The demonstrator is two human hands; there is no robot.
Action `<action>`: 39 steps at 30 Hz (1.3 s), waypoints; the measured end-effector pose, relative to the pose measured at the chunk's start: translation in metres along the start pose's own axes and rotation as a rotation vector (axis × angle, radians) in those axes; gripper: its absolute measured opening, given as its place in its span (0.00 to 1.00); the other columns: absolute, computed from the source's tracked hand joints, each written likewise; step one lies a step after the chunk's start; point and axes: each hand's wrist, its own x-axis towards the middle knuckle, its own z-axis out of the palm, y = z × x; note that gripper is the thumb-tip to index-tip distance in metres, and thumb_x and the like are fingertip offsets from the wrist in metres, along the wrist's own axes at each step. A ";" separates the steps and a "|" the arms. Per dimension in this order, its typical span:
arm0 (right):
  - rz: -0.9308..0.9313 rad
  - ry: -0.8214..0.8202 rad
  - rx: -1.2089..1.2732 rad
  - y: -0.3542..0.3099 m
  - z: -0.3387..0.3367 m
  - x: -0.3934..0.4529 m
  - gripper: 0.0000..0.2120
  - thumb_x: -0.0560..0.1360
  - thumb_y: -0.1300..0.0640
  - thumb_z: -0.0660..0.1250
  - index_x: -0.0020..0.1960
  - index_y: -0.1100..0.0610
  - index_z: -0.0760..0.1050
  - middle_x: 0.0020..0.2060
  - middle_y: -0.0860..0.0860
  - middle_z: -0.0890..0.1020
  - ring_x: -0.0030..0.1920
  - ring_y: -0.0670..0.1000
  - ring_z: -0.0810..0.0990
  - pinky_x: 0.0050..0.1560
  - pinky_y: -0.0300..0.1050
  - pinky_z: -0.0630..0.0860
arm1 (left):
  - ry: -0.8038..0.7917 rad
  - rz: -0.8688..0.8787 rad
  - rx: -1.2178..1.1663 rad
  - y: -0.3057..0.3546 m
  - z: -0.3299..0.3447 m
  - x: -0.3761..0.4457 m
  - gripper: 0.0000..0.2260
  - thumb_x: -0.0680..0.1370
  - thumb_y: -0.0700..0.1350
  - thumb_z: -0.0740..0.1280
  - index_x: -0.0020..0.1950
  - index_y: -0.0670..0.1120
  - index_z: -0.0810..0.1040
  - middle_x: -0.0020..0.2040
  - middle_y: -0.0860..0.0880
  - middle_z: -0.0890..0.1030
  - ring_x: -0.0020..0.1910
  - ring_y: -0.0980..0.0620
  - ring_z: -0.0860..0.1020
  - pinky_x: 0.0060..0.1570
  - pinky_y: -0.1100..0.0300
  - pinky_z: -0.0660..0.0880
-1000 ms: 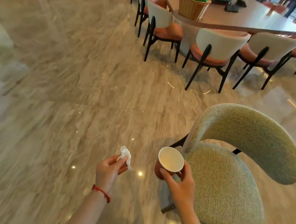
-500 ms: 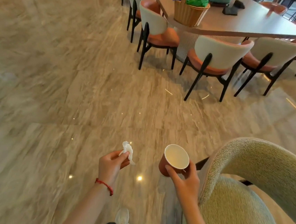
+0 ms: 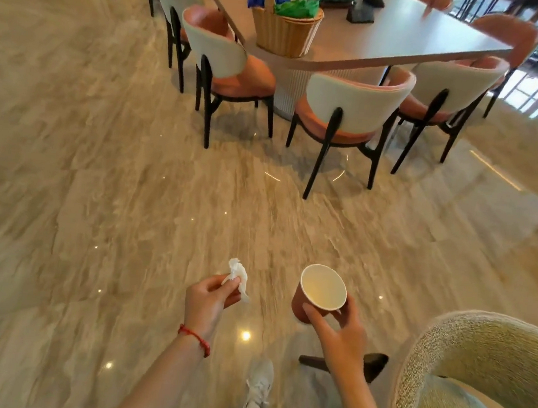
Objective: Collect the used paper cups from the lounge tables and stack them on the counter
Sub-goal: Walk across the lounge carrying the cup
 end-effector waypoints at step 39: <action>0.214 0.961 0.074 0.018 -0.100 0.383 0.27 0.56 0.40 0.74 0.53 0.40 0.71 0.49 0.38 0.78 0.50 0.31 0.76 0.44 0.25 0.73 | -0.873 -0.191 0.481 0.051 0.496 0.311 0.02 0.72 0.37 0.70 0.42 0.41 0.82 0.37 0.46 0.85 0.36 0.54 0.83 0.34 0.68 0.78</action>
